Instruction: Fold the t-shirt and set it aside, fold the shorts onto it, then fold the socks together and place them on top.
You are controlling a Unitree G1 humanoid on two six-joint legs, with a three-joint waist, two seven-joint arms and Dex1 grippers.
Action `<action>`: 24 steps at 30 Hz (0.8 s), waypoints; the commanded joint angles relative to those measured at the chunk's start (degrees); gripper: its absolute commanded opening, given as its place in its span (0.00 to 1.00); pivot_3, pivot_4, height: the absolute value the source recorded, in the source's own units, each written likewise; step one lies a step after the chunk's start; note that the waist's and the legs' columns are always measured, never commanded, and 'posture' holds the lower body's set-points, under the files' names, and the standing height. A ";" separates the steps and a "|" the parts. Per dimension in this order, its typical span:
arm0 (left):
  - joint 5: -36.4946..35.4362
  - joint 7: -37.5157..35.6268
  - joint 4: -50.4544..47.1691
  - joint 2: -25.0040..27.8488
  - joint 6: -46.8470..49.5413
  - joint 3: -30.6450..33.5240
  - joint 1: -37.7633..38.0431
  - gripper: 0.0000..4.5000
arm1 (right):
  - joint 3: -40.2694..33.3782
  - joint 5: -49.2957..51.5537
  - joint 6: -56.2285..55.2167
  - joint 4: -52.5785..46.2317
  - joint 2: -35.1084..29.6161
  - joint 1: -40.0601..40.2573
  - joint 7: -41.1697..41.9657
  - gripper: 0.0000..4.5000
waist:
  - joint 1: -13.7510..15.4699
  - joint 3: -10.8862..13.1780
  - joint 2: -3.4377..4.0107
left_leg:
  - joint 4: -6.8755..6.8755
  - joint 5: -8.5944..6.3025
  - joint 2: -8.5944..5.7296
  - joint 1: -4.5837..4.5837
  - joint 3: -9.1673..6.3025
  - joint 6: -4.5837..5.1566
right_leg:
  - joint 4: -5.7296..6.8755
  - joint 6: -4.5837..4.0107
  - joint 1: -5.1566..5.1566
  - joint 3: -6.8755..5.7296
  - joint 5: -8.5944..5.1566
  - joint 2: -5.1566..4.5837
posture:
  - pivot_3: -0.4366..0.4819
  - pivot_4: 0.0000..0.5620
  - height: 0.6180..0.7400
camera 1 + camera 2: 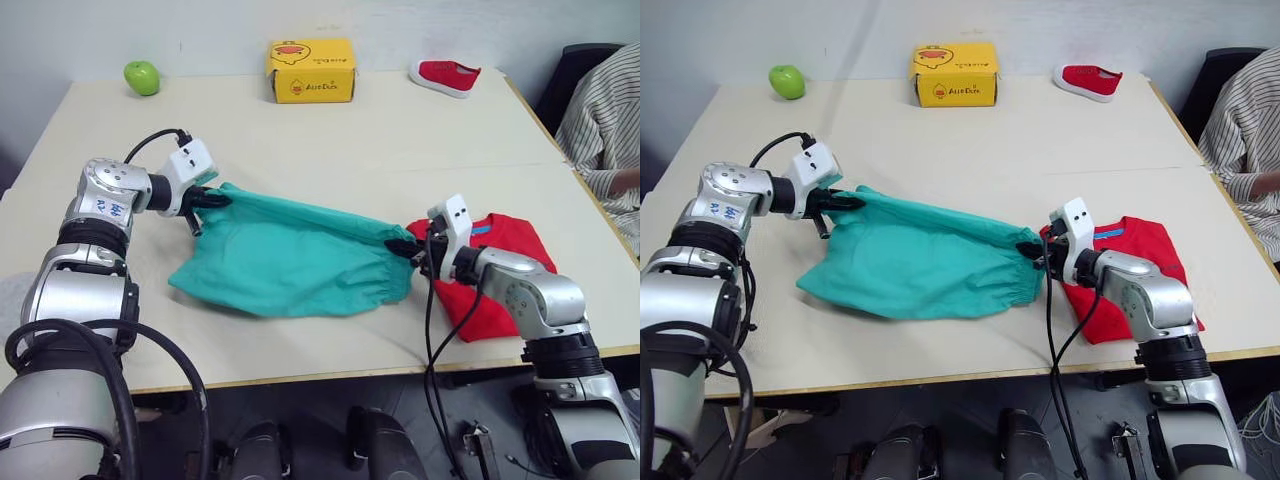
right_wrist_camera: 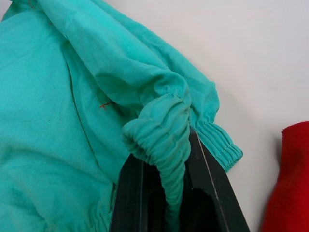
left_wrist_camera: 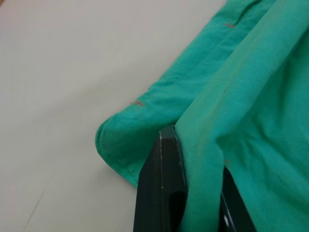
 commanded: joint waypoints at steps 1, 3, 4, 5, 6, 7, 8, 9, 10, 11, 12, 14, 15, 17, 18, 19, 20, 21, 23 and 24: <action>-1.31 2.24 0.45 -0.36 2.68 3.22 0.22 0.09 | -3.07 -0.16 -3.05 -1.35 1.80 0.45 -0.59 0.13 | -0.01 0.00 0.00 | 0.00 0.00 0.00 0.00 0.00 0.00 | 0.00 0.00 0.00 0.00 0.00 0.00 | 0.48 0.27 1.00; -1.25 3.37 0.28 -0.38 3.18 4.11 0.58 0.18 | -3.39 -0.48 -2.64 -1.45 2.45 0.76 -1.12 0.24 | -0.15 0.00 0.00 | 0.00 0.01 0.00 0.01 0.00 -0.01 | 0.02 0.01 0.00 0.01 0.00 0.01 | 0.48 0.27 1.00; -1.08 3.53 0.13 -0.36 3.03 4.36 0.75 0.25 | -3.51 -0.76 -2.72 -1.57 2.61 0.97 -1.10 0.32 | -0.21 0.00 0.00 | 0.00 0.01 0.00 0.02 0.02 -0.01 | 0.03 0.01 0.00 0.03 0.00 0.01 | 0.48 0.27 1.00; -1.19 4.26 -0.03 -0.35 2.80 4.95 0.94 0.32 | -3.42 -1.32 -3.09 -1.72 2.46 1.26 -0.97 0.39 | -0.26 0.00 0.00 | 0.00 0.01 0.00 0.02 0.02 -0.01 | 0.04 0.01 0.00 0.03 0.00 0.02 | 0.48 0.27 1.00; -2.30 6.35 -0.28 -0.19 2.13 6.67 1.17 0.39 | -3.89 -1.98 -4.30 -1.89 2.09 1.70 -1.02 0.47 | -0.25 0.00 0.00 | 0.00 0.01 0.01 0.02 0.02 -0.01 | 0.04 0.01 0.00 0.03 0.00 0.02 | 0.48 0.27 1.00; -3.08 7.86 -0.48 -0.09 1.65 7.98 1.36 0.45 | -4.30 -2.47 -5.19 -2.12 1.84 2.12 -1.08 0.55 | -0.22 0.00 0.00 | -0.01 0.01 0.01 0.03 0.02 -0.01 | 0.03 0.01 0.00 0.03 0.00 0.02 | 0.48 0.27 1.00; -3.81 9.12 -0.82 0.36 0.35 9.33 1.82 0.53 | -5.42 -3.06 -6.88 -2.16 1.45 2.52 -1.46 0.63 | -0.20 0.00 0.00 | -0.01 0.01 0.01 0.02 0.02 -0.02 | 0.03 0.01 -0.01 0.03 0.00 0.02 | 0.48 0.27 1.00; -4.84 9.79 -1.15 0.70 -0.56 10.88 2.25 0.59 | -6.44 -3.87 -9.33 -2.23 1.06 2.99 -1.56 0.70 | -0.17 0.00 0.00 | -0.01 0.01 0.00 0.02 0.02 -0.01 | 0.03 0.01 -0.01 0.03 0.00 0.01 | 0.48 0.27 1.00; -6.42 9.70 -1.40 0.98 -0.67 12.89 2.61 0.66 | -7.58 -4.74 -12.40 -2.10 0.71 3.36 -1.54 0.77 | -0.13 0.00 0.00 | 0.00 0.01 0.00 0.02 0.02 -0.01 | 0.03 0.01 -0.01 0.04 0.01 0.00 | 0.48 0.27 1.00; -8.24 9.50 -1.76 1.20 -1.33 15.05 3.01 0.73 | -8.66 -5.11 -14.69 -2.14 0.33 3.78 -1.12 0.85 | -0.12 0.00 0.00 | 0.00 0.01 -0.01 0.02 0.03 -0.01 | 0.03 0.03 -0.01 0.05 0.02 -0.01 | 0.48 0.27 1.00; -9.65 9.28 -2.03 1.34 -1.44 16.74 3.29 0.74 | -9.42 -5.35 -16.79 -2.23 0.17 4.13 -0.37 0.93 | -0.14 0.00 0.00 | 0.00 0.01 -0.02 0.02 0.04 -0.01 | 0.03 0.04 -0.01 0.05 0.02 -0.01 | 0.48 0.27 1.00; -11.83 8.07 -2.91 1.71 -2.37 19.29 4.05 0.74 | -10.78 -5.20 -21.17 -2.72 0.14 4.82 1.77 0.99 | -0.17 0.00 0.00 | 0.00 0.01 -0.01 0.04 0.06 -0.01 | 0.03 0.05 0.00 0.08 0.03 0.00 | 0.48 0.27 1.00; -13.47 6.18 -3.91 2.00 -3.10 20.82 4.73 0.74 | -11.22 -4.01 -22.38 -4.34 0.15 5.53 3.84 0.99 | -0.17 0.00 0.00 | 0.00 0.01 -0.01 0.06 0.06 -0.01 | 0.04 0.05 0.00 0.07 0.03 0.01 | 0.48 0.27 1.00; -16.30 2.15 -6.83 2.44 -5.95 23.10 6.67 0.74 | -10.48 -1.79 -22.86 -8.61 -0.52 7.37 8.75 0.99 | -0.17 0.00 0.00 | -0.02 0.02 0.00 0.09 0.07 -0.03 | 0.05 0.05 0.00 0.07 0.03 0.03 | 0.48 0.27 1.00; -17.84 -1.14 -8.91 2.59 -6.41 23.88 8.06 0.74 | -9.08 -1.89 -23.39 -10.84 -1.38 8.45 11.44 0.99 | -0.20 0.00 0.00 | -0.03 0.03 0.01 0.10 0.07 -0.04 | 0.05 0.05 0.00 0.08 0.03 0.04 | 0.48 0.27 1.00; -18.75 -4.56 -12.00 2.79 -7.07 23.75 10.42 0.74 | -6.80 -3.23 -24.24 -12.94 -2.63 9.62 13.96 0.99 | -0.27 0.00 0.00 | -0.04 0.03 0.01 0.11 0.07 -0.04 | 0.06 0.05 0.01 0.09 0.03 0.05 | 0.48 0.27 1.00; -19.70 -10.23 -17.02 3.22 -7.08 22.51 14.25 0.77 | -4.53 -4.74 -25.31 -14.96 -3.74 10.67 16.25 1.00 | -0.30 0.00 0.00 | -0.03 0.03 0.00 0.14 0.12 -0.04 | 0.07 0.05 0.01 0.15 0.03 0.04 | 0.48 0.27 1.00; -20.34 -14.82 -21.61 3.69 -6.90 21.14 17.82 0.81 | -3.06 -5.87 -26.63 -16.13 -4.29 11.25 17.58 1.00 | -0.49 0.00 0.00 | -0.04 0.03 0.00 0.21 0.17 -0.04 | 0.08 0.05 0.04 0.19 0.03 0.04 | 0.48 0.27 1.00; -22.79 -20.82 -34.18 5.20 -3.72 19.13 27.02 0.91 | -0.31 -5.52 -25.36 -19.41 -4.49 12.69 19.01 1.00 | -0.89 0.00 0.01 | -0.07 0.02 0.00 0.31 0.28 -0.04 | 0.12 0.05 0.05 0.31 0.03 0.04 | 0.48 0.27 1.00; -24.42 -22.00 -40.61 5.81 -2.13 19.09 31.49 0.99 | 1.43 -6.85 -25.68 -20.93 -4.41 13.54 18.91 1.00 | -1.05 0.00 0.00 | -0.07 0.02 0.00 0.34 0.31 -0.05 | 0.17 0.04 0.05 0.35 0.02 0.04 | 0.48 0.27 1.00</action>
